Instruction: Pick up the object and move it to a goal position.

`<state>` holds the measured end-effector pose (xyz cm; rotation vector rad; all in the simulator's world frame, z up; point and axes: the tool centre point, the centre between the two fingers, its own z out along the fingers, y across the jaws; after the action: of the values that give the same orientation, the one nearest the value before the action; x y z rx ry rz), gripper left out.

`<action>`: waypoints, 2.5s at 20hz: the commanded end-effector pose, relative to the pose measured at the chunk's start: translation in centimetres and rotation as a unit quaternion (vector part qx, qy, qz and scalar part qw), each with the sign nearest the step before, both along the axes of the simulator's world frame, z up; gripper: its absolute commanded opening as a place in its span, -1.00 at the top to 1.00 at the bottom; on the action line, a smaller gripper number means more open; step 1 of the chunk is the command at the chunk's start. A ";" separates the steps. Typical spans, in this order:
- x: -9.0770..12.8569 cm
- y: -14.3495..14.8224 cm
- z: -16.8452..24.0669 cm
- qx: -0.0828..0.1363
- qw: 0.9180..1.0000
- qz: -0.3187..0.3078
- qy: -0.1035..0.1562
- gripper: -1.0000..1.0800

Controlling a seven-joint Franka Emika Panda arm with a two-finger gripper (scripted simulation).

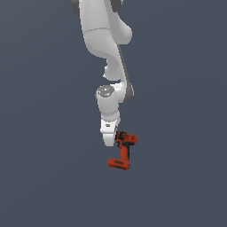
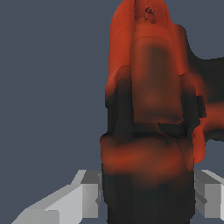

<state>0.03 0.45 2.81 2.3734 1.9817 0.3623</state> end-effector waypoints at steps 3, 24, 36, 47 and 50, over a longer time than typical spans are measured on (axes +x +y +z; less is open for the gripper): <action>-0.5 0.2 1.0 0.000 1.000 0.002 -0.001 1.00; -7.2 1.0 12.3 -0.005 1.000 0.004 0.003 1.00; -9.5 1.3 16.6 -0.004 1.000 0.004 0.004 1.00; -10.4 1.5 18.4 -0.002 1.000 0.005 0.003 1.00; -10.6 1.5 19.0 -0.001 1.000 0.005 0.002 1.00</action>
<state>-10.66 1.99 21.22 2.3712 1.9983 0.3486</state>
